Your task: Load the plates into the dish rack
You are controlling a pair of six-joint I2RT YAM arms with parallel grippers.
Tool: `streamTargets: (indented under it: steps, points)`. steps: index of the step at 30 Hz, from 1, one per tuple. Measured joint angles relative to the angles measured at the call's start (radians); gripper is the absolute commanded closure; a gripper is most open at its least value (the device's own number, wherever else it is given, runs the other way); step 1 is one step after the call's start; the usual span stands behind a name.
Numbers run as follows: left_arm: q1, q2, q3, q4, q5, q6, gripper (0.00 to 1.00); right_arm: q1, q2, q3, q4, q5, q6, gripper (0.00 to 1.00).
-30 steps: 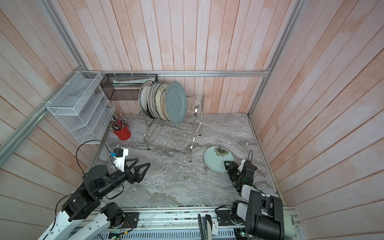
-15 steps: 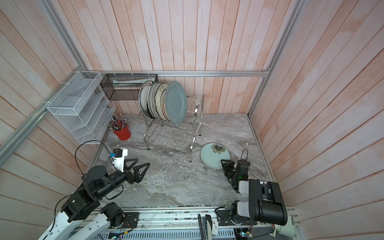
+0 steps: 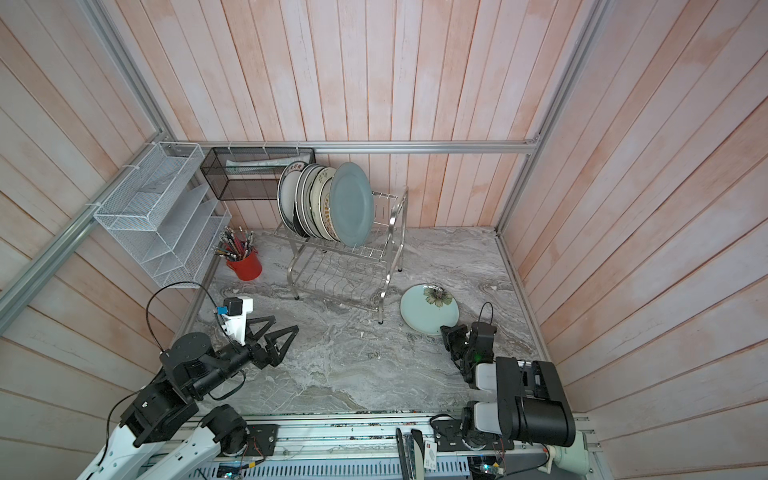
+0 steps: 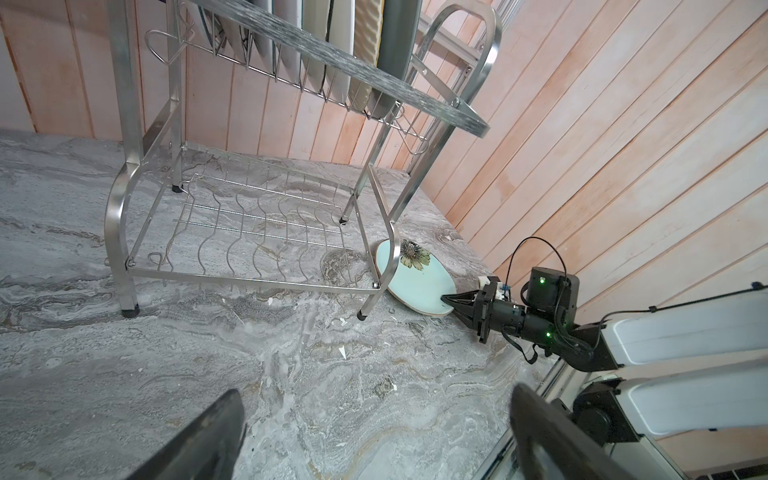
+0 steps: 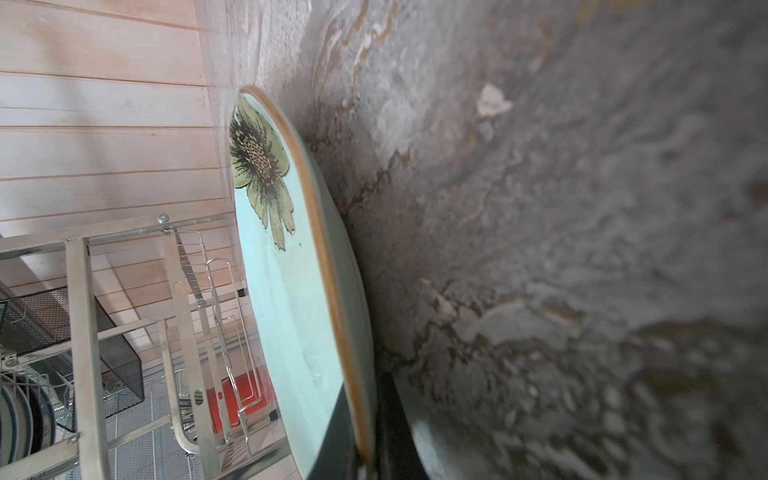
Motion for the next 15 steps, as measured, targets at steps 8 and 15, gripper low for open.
streamTargets:
  steps: [8, 15]
  points:
    - [0.000, -0.010, -0.014, 0.000, -0.023, -0.025, 0.00, 0.000, -0.333, -0.018, -0.241, 0.011, -0.005, 1.00]
    - [0.000, -0.010, -0.035, 0.042, -0.032, -0.064, 0.00, 0.001, -0.636, 0.008, -0.488, -0.035, -0.052, 1.00]
